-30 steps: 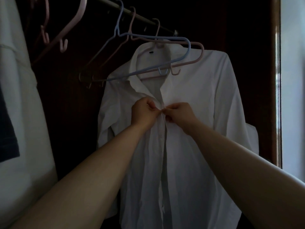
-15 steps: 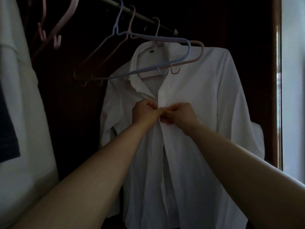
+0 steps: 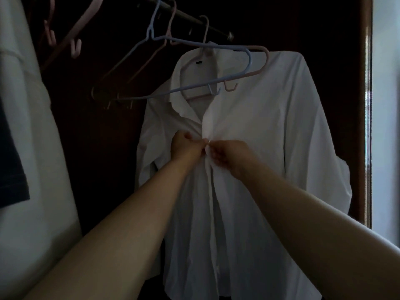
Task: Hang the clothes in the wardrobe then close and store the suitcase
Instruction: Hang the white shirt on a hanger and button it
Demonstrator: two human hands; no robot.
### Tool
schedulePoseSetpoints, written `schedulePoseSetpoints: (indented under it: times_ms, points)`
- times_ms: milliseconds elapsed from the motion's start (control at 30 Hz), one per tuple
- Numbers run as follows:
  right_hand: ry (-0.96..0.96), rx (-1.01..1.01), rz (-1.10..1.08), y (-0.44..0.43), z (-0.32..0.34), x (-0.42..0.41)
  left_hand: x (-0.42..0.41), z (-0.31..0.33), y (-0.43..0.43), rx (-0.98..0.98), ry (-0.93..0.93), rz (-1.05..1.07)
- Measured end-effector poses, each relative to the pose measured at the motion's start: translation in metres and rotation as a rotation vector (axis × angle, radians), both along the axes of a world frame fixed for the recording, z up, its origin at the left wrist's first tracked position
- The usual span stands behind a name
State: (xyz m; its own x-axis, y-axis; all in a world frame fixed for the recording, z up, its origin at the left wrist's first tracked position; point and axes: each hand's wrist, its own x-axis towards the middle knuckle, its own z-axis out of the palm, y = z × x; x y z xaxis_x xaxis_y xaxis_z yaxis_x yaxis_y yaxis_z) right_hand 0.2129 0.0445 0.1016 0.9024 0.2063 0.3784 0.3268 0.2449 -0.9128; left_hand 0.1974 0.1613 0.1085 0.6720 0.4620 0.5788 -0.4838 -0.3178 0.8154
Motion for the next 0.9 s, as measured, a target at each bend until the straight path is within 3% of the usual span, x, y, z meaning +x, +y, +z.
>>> schedulePoseSetpoints:
  times_ms: [67, 167, 267, 433, 567, 700, 900]
  points:
    - [0.169, 0.017, 0.127, -0.001, 0.002, 0.000, 0.000, -0.004, 0.004, 0.204, -0.047, 0.063]
    - [0.141, -0.037, 0.093, 0.000, 0.000, -0.003, 0.003, -0.006, 0.003, 0.286, -0.066, 0.180]
    - [-0.070, -0.181, -0.162, -0.006, -0.002, -0.010, 0.001, -0.006, -0.011, 0.253, -0.003, 0.301]
    - [-0.648, -0.557, -0.662, -0.042, -0.004, -0.026, -0.009, -0.019, -0.043, 0.271, 0.103, 0.220]
    - [-0.915, -0.557, -1.028, -0.082, -0.002, -0.040, -0.022, -0.029, -0.062, 0.251, 0.239, 0.155]
    - [-0.806, -0.656, -1.053, -0.122, -0.011, -0.052, -0.036, -0.046, -0.085, 0.185, 0.363, 0.122]
    - [-0.660, -0.756, -0.838, -0.161, -0.058, -0.075, -0.065, -0.088, -0.132, 0.152, 0.490, 0.084]
